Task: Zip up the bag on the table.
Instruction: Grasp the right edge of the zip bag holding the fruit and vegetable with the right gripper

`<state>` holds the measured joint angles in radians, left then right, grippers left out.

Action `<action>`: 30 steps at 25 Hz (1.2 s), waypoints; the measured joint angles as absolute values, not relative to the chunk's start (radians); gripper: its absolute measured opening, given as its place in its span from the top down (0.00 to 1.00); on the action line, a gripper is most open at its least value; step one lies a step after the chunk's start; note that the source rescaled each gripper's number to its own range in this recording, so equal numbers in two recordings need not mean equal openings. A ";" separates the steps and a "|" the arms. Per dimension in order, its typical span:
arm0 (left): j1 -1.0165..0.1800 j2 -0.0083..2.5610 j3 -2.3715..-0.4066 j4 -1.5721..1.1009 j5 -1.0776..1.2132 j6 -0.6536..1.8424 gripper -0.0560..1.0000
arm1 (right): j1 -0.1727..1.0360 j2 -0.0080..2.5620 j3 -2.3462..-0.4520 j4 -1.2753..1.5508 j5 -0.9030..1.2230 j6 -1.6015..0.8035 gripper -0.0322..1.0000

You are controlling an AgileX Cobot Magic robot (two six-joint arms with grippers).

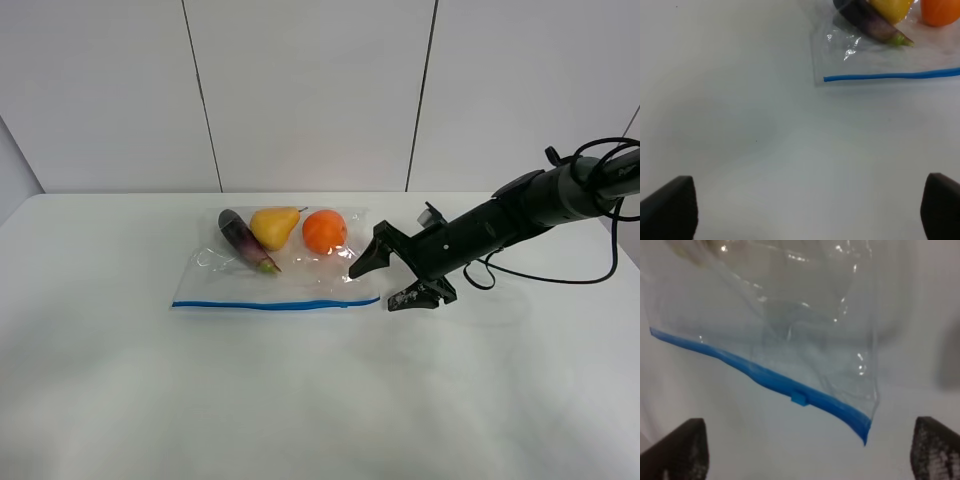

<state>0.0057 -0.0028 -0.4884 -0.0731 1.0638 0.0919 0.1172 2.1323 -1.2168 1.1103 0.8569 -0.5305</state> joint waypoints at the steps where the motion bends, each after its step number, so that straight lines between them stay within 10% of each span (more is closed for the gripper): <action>1: 0.006 -0.003 -0.488 -0.073 1.064 0.092 0.00 | 0.117 2.137 -1.217 1.111 0.860 -0.533 0.18; 30: 0.006 -0.003 -0.488 -0.073 1.064 0.092 0.00 | 0.117 2.155 -1.219 1.118 0.881 -0.563 0.58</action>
